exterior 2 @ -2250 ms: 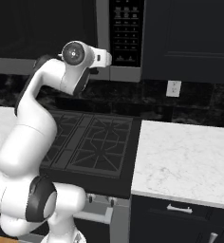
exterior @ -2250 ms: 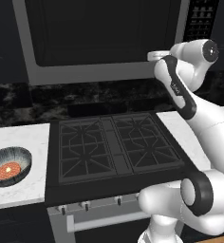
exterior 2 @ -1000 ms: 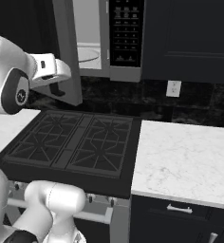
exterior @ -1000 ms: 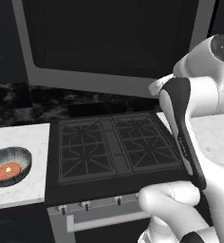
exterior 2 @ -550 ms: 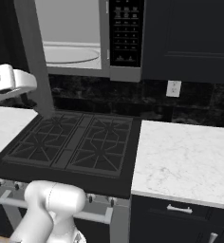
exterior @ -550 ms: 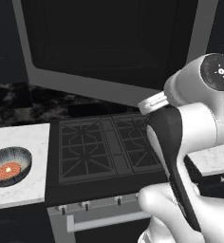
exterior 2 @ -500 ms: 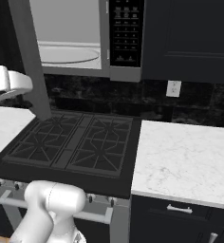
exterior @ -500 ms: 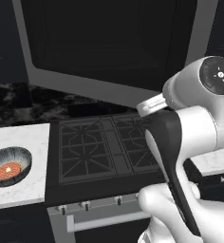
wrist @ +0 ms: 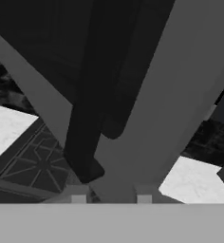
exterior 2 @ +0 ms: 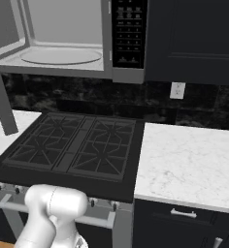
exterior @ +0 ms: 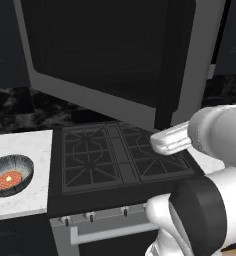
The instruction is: Open the microwave, place the bowl with waffle inside the microwave, then close the microwave door and turn it on.
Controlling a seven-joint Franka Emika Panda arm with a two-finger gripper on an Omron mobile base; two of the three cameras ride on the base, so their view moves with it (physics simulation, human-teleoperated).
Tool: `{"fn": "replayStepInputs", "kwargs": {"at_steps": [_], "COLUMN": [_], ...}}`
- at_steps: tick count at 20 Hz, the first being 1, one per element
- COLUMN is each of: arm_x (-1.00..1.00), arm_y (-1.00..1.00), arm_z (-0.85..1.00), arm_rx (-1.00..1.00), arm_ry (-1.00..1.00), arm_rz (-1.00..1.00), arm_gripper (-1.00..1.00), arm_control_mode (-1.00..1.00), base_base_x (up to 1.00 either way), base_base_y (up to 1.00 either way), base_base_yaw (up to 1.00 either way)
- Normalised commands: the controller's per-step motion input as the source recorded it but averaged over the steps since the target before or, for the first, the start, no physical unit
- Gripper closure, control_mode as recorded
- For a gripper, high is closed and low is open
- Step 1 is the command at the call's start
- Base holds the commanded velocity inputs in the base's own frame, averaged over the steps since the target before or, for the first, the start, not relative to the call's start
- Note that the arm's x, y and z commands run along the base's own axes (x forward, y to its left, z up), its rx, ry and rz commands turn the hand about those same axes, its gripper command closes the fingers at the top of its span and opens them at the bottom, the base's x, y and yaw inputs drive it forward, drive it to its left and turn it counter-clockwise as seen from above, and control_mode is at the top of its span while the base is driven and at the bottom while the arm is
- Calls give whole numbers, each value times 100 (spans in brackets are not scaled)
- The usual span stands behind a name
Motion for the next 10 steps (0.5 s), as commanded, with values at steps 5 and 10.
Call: {"fn": "replayStepInputs", "kwargs": {"at_steps": [5,10], "arm_x": [-46,12], "arm_y": [-98,-100], "arm_z": [25,17], "arm_rx": [21,25], "arm_ry": [1,-3], "arm_rz": [0,1], "arm_gripper": [-100,-100], "arm_control_mode": [-100,-100], "base_base_x": [0,0], "base_base_y": [0,0], "base_base_yaw": [0,0]}}
